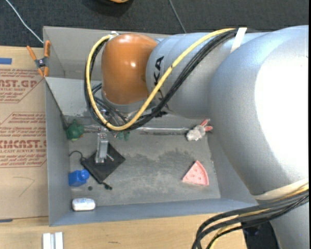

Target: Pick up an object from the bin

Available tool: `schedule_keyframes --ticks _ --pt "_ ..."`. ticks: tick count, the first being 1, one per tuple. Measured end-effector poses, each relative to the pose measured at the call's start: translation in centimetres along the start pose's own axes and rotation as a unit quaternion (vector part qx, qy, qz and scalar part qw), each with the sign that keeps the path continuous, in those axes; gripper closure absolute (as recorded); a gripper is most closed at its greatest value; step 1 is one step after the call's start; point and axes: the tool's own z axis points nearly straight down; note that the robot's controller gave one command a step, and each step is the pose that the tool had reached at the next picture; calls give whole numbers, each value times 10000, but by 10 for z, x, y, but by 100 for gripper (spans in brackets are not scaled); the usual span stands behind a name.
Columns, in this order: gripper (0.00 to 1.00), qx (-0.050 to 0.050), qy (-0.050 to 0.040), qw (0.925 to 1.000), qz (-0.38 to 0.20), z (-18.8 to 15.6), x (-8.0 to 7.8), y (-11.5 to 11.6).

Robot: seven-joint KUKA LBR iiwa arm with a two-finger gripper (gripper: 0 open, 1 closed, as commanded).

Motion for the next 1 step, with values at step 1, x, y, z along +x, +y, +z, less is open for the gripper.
schedule_keyframes --ticks 1 --pt "0 0 0 10000 0 0 0 0"
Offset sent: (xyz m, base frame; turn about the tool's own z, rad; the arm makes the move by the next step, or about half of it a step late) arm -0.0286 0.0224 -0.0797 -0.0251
